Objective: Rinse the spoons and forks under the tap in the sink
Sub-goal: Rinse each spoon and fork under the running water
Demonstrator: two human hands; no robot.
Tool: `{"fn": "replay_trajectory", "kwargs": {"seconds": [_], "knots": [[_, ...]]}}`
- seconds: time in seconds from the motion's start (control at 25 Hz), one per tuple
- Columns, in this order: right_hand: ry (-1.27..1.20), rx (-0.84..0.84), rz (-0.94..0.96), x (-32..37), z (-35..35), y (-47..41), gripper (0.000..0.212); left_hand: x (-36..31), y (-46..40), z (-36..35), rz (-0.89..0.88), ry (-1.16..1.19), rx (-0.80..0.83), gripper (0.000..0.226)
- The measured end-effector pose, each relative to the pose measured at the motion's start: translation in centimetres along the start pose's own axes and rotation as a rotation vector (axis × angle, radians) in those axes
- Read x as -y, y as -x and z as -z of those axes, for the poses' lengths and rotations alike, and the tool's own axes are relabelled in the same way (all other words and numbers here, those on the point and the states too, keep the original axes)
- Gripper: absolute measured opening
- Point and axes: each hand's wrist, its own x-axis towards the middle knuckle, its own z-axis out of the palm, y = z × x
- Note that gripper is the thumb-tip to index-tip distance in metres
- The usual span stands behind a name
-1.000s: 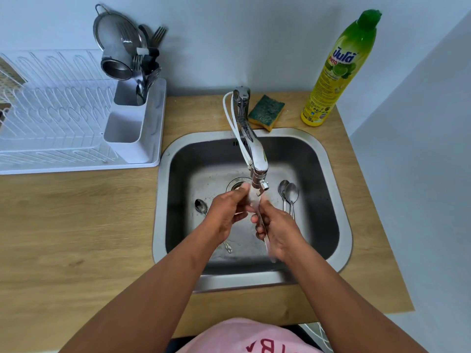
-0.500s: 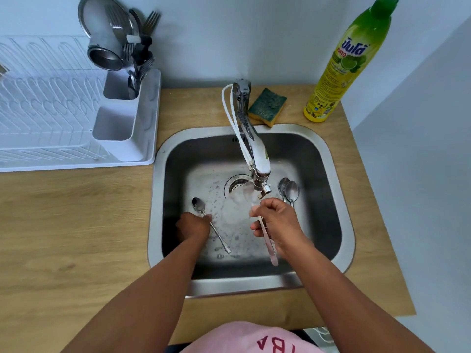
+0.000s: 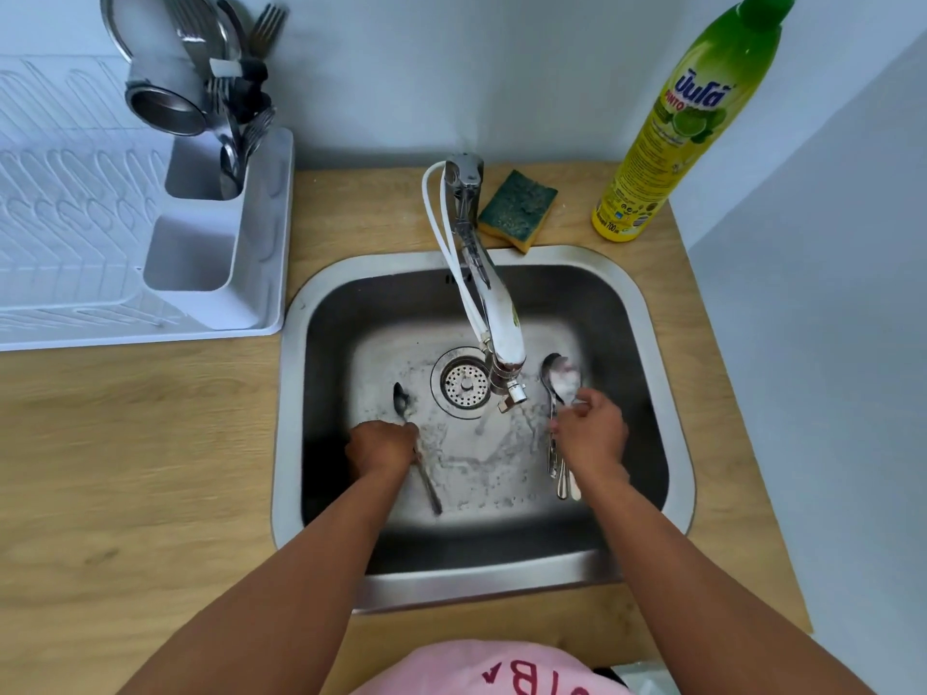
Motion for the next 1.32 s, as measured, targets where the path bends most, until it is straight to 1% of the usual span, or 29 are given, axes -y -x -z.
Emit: {"fn": "replay_trajectory", "kwargs": {"seconds": [0.04,0.08,0.16,0.2,0.28,0.32,0.36,0.44,0.48,0.52,0.6,0.72,0.8,0.88,0.96,1.0,1.12,1.2,1.28,1.32], "knots": [[0.09,-0.041,0.023,-0.1,0.2,-0.4,0.027,0.0,0.3,-0.2,0.006,0.094,0.044,0.017],[0.154,-0.047,0.035,-0.2,0.5,-0.6,0.027,-0.1,0.6,-0.4,0.004,0.177,0.092,0.014],[0.27,0.0,0.039,-0.2,0.7,-0.2,0.03,-0.5,1.6,-0.7,-0.017,0.279,0.168,0.013],[0.35,0.022,0.071,-0.2,0.8,0.3,0.033,-0.8,2.2,-0.7,-0.027,0.312,0.202,0.012],[0.471,0.056,0.22,0.0,0.7,1.6,0.041,-1.7,3.3,-0.7,-0.02,0.389,0.289,0.009],[0.443,0.099,0.29,0.5,0.5,2.5,0.042,-2.1,3.9,-0.7,-0.009,0.433,0.342,0.007],[0.333,0.192,0.3,1.4,0.2,3.5,0.037,-2.4,4.4,-0.7,0.005,0.473,0.395,0.006],[0.04,0.475,0.147,3.4,-0.8,5.6,0.019,-2.8,5.5,-0.9,0.03,0.515,0.459,0.004],[-0.041,0.556,0.093,4.0,-1.2,6.3,0.012,-2.9,5.9,-1.1,0.04,0.51,0.47,0.005],[-0.05,0.582,0.107,4.4,-1.3,6.8,0.008,-2.9,6.4,-1.2,0.04,0.5,0.475,0.008],[-0.034,0.58,0.141,5.0,-0.8,7.4,0.007,-3.0,7.2,-1.3,0.016,0.48,0.478,0.016],[-0.078,0.552,0.162,5.5,0.4,8.2,0.014,-3.1,8.0,-1.3,-0.014,0.51,0.482,0.027],[-0.147,0.542,0.172,5.7,1.3,8.9,0.021,-3.3,8.5,-1.4,-0.006,0.543,0.48,0.024],[-0.222,0.567,0.155,5.6,1.9,9.8,0.03,-3.7,9.0,-1.3,0.004,0.569,0.496,0.014],[-0.248,0.583,0.159,5.1,2.6,10.4,0.041,-4.1,9.1,-0.9,-0.019,0.57,0.503,0.008],[-0.257,0.584,0.161,5.0,2.8,10.6,0.042,-4.2,9.0,-0.8,-0.047,0.552,0.496,0.007],[-0.308,0.584,0.136,4.4,3.1,10.6,0.03,-4.3,9.2,-0.7,-0.135,0.496,0.442,0.005],[-0.372,0.588,0.094,4.3,3.2,10.6,0.026,-4.4,9.5,-0.8,-0.154,0.502,0.426,0.017],[-0.507,0.621,-0.015,4.5,3.3,10.7,0.021,-4.4,9.7,-0.8,-0.152,0.535,0.447,0.02],[-0.592,0.656,-0.103,4.8,3.3,10.6,0.02,-4.4,9.8,-0.7,-0.156,0.554,0.477,0.018]]}}
